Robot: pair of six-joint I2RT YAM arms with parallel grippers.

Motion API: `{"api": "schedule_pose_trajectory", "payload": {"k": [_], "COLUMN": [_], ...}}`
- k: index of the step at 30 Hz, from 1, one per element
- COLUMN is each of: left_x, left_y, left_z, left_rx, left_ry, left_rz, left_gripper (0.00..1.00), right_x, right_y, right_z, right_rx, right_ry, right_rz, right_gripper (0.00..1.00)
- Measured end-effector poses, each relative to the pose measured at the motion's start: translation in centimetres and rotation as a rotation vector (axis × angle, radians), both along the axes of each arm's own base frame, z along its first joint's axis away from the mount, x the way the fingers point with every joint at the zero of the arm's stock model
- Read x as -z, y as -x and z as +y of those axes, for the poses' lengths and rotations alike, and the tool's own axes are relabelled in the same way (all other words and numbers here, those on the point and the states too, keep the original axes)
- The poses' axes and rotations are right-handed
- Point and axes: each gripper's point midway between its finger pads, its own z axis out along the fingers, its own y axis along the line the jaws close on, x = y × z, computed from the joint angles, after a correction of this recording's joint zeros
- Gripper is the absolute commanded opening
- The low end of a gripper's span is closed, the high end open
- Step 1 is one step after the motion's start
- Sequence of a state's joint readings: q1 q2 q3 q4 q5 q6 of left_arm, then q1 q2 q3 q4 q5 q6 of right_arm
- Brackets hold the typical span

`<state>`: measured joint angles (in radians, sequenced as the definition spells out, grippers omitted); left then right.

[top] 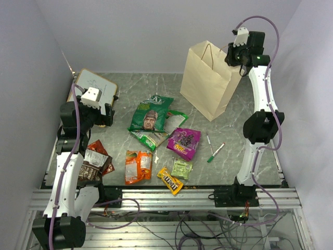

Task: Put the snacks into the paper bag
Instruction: Move the paper bag to the center of the board.

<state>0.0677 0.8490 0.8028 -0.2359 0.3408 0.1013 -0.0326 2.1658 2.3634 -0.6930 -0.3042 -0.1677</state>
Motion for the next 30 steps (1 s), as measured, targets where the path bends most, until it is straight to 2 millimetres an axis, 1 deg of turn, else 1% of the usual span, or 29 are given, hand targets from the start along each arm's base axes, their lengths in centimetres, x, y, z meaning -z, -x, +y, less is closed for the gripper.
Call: {"api": "schedule_pose_trajectory", "payload": {"k": [5,8,13,15,17,19,23,26,28,30], "left_x": [0.0,0.0,0.0,0.0,-0.1,-0.2,-0.5,-0.4,-0.3,-0.2], "left_y": [0.0,0.0,0.0,0.0,-0.1,-0.1,0.0,0.1,0.2,0.3], "left_z": [0.0,0.0,0.0,0.0,0.1,0.1,0.2,0.2,0.2,0.2], "left_rx": [0.000,0.000,0.000,0.001,0.003,0.006,0.014,0.018,0.021,0.024], "left_ry": [0.000,0.000,-0.001,-0.004,-0.011,-0.021,-0.044,-0.050,-0.054,-0.060], "left_rz": [0.000,0.000,0.000,0.000,-0.001,0.004,0.009,0.014,0.019,0.021], "left_gripper": [0.98,0.98,0.98,0.98,0.98,0.98,0.98,0.98,0.98,0.98], "right_x": [0.0,0.0,-0.4,-1.0,-1.9,-3.5,-7.8,-10.1,-10.7,-10.5], "right_y": [-0.2,-0.3,0.2,1.2,2.4,3.7,7.0,9.1,10.3,11.2], "right_z": [0.0,0.1,0.0,0.0,-0.1,-0.4,-1.3,-2.2,-2.7,-3.1], "right_rx": [0.003,0.003,-0.005,-0.010,-0.014,-0.014,-0.001,0.019,0.028,0.030], "right_ry": [-0.005,-0.008,0.003,0.015,0.035,0.061,0.153,0.223,0.267,0.298], "right_rz": [-0.006,-0.008,-0.010,-0.009,-0.014,-0.036,-0.121,-0.177,-0.195,-0.197], "right_gripper": [0.08,0.00,0.00,0.00,0.00,0.00,0.00,0.00,0.00,0.00]}}
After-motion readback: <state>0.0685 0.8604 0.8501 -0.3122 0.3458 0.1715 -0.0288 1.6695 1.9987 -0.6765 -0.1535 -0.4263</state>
